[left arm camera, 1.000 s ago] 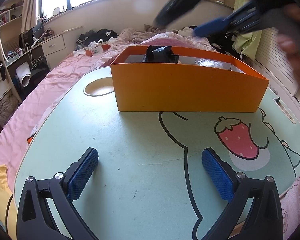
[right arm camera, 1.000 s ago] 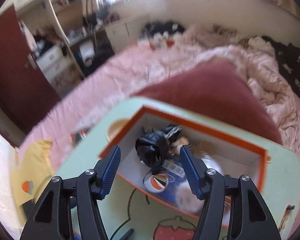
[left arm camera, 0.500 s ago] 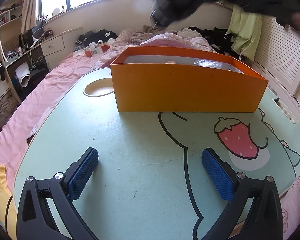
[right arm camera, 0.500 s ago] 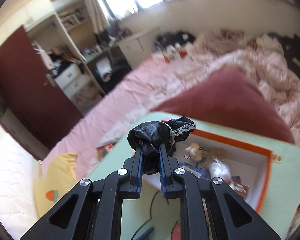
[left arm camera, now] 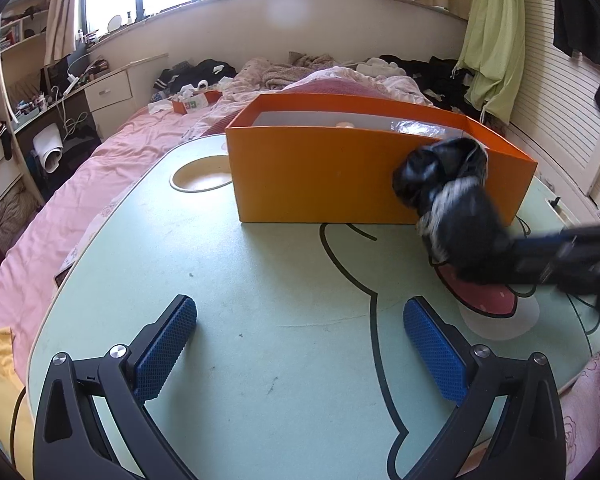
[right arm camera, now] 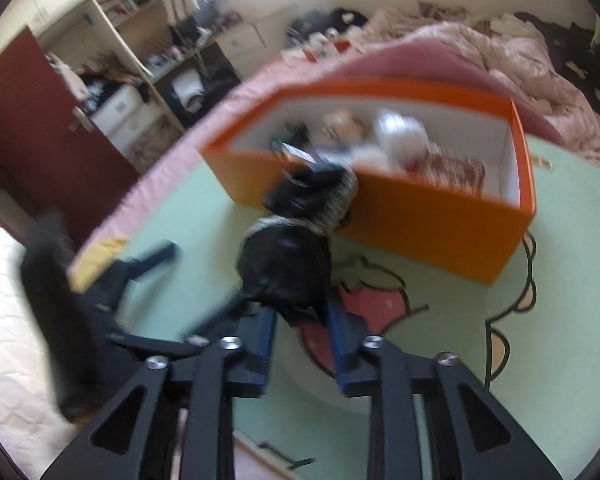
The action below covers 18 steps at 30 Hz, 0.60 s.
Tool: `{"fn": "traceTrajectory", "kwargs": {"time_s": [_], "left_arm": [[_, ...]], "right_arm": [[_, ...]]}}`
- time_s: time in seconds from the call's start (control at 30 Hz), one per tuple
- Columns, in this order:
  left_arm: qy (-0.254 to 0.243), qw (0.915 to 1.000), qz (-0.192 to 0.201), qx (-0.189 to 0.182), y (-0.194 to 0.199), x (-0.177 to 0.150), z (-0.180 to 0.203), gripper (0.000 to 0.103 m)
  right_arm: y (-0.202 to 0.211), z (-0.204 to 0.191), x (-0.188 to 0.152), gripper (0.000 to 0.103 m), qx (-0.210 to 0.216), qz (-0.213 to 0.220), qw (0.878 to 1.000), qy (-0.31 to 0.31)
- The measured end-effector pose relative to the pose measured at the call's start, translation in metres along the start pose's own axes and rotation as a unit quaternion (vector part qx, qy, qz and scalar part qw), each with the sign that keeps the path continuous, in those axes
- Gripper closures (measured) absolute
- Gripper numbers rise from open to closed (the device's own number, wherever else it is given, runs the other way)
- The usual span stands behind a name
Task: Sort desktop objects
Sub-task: 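Grasp the black lace-trimmed bag in the orange box with the right tool, then lower the black bag onto the table beside the box, open right tool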
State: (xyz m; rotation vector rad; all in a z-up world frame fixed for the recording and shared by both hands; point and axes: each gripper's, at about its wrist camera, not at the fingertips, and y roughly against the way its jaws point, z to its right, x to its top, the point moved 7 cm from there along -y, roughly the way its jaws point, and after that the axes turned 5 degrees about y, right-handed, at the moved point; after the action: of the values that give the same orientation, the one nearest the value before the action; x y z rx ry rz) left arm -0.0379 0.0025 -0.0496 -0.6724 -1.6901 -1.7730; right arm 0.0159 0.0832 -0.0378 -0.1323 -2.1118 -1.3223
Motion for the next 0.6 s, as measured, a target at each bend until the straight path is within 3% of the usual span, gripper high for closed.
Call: {"fn": "traceTrajectory", "kwargs": {"time_s": [0.07,0.1,0.17,0.43,0.47,0.6], "left_arm": [[0.003,1.0,0.001,0.002,0.001,-0.001,-0.003,0.0],[0.004,1.0,0.002,0.001,0.002,-0.001,-0.003,0.0],[0.009,0.9999,0.004,-0.004,0.003,0.0,-0.005,0.0],[0.053,0.998,0.015,-0.032,0.013,0.011,-0.025,0.0],[0.057,0.9975,0.023,-0.034,0.017,0.017,-0.028,0.0],[0.051,0.9953,0.062,-0.055,0.041,0.065,-0.034,0.0]], "right_arm": [[-0.004,0.006,-0.009,0.06,-0.009,0.006,1.0,0.002],[-0.002,0.006,-0.012,0.047,-0.014,0.009,1.0,0.0],[0.003,0.011,-0.017,0.031,-0.034,0.013,0.999,0.002],[-0.002,0.021,-0.031,0.006,-0.143,0.003,0.989,0.042],[-0.005,0.021,-0.031,0.001,-0.14,-0.001,0.989,0.044],[-0.005,0.024,-0.031,0.001,-0.139,-0.003,0.989,0.044]]}}
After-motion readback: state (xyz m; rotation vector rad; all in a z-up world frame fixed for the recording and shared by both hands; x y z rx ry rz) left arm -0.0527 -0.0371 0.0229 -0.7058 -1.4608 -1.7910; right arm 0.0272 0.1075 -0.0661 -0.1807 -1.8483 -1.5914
